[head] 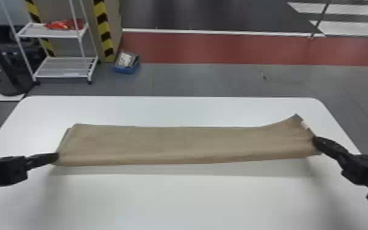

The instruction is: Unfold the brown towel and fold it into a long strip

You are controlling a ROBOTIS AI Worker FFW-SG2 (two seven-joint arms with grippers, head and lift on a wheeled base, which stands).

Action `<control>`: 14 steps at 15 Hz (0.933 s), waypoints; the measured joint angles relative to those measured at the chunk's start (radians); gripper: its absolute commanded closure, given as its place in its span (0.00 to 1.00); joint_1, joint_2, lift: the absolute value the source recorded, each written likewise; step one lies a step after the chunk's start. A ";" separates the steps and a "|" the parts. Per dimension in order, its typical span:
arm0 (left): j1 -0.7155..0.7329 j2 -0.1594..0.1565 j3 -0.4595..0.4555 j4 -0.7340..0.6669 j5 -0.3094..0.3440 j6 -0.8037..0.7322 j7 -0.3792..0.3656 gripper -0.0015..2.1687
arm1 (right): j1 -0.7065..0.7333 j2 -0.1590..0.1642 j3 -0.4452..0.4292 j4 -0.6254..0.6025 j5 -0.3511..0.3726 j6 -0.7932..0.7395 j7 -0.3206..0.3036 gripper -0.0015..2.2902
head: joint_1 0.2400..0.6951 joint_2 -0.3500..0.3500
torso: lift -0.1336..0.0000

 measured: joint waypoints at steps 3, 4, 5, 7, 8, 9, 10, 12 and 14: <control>0.057 -0.003 0.017 -0.062 0.006 0.029 0.000 0.75 | 0.053 0.007 -0.031 -0.028 -0.015 0.000 0.011 0.67 | 1.00 0.38 | 0.07; 0.073 -0.008 0.020 -0.073 0.007 0.032 0.001 0.73 | 0.063 0.011 -0.033 -0.028 -0.017 -0.007 0.013 0.67 | 1.00 0.38 | 0.07; 0.082 -0.013 0.019 -0.078 0.007 0.032 0.003 0.67 | 0.069 0.015 -0.033 -0.026 -0.016 -0.015 0.014 0.66 | 1.00 0.38 | 0.07; 0.093 -0.029 0.014 -0.087 0.005 0.025 0.029 0.40 | 0.073 0.025 -0.030 -0.022 -0.009 -0.031 0.014 0.38 | 1.00 0.37 | 0.07; 0.097 -0.035 0.013 -0.093 0.005 0.016 0.035 0.20 | 0.074 0.028 -0.028 -0.022 -0.011 -0.036 0.014 0.12 | 1.00 0.38 | 0.07; 0.100 -0.039 0.014 -0.104 0.004 0.006 0.036 0.07 | 0.077 0.031 -0.028 -0.025 -0.015 -0.043 0.015 0.02 | 1.00 0.38 | 0.07; 0.105 -0.040 0.017 -0.116 0.000 -0.005 0.034 0.01 | 0.080 0.032 -0.030 -0.030 -0.017 -0.047 0.016 0.01 | 1.00 0.38 | 0.07; 0.121 -0.041 0.031 -0.148 -0.012 -0.038 0.033 0.01 | 0.083 0.033 -0.035 -0.042 -0.019 -0.050 0.015 0.01 | 1.00 0.39 | 0.07; 0.132 -0.045 0.053 -0.172 -0.014 -0.058 0.041 0.01 | 0.085 0.033 -0.039 -0.071 -0.014 -0.050 0.008 0.02 | 1.00 0.40 | 0.07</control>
